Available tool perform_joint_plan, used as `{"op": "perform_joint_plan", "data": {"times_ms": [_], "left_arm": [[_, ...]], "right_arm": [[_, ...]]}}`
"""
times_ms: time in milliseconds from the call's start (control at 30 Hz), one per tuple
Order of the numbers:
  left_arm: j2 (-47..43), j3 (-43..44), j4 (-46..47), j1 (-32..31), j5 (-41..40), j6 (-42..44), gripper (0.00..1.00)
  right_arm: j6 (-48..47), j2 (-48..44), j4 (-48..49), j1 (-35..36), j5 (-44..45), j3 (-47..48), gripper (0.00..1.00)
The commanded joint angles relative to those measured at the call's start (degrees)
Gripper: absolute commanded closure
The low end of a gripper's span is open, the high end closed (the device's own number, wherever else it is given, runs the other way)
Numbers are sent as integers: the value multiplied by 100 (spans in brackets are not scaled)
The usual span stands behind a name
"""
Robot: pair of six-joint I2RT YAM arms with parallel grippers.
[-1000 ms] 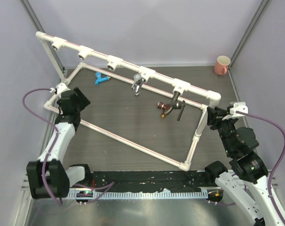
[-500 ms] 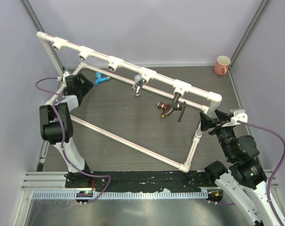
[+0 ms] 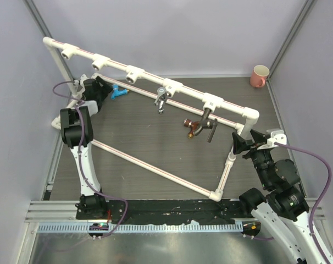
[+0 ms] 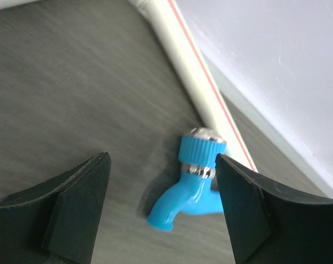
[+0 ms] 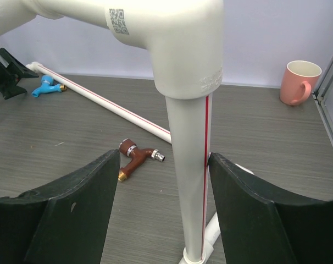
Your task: Install the water faucets
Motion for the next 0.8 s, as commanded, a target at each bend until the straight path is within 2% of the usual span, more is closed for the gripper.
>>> {"op": "perform_joint_plan", "data": {"times_ms": [0, 167, 367, 467, 667, 767], "left_arm": [[369, 668, -116, -184, 102, 114, 20], [651, 1029, -468, -360, 190, 150, 24], [616, 1038, -792, -439, 164, 184, 37], [520, 994, -951, -500, 120, 307, 50], [-86, 161, -689, -544, 129, 369, 90], [-699, -568, -425, -588, 120, 326, 96]], "right_arm": [[-57, 117, 277, 38, 16, 15, 29], [-75, 108, 286, 38, 43, 6, 29], [-75, 117, 295, 38, 8, 6, 29], [-66, 73, 295, 30, -19, 15, 30], [-31, 20, 295, 38, -45, 50, 30], [-22, -41, 286, 38, -115, 103, 30]]}}
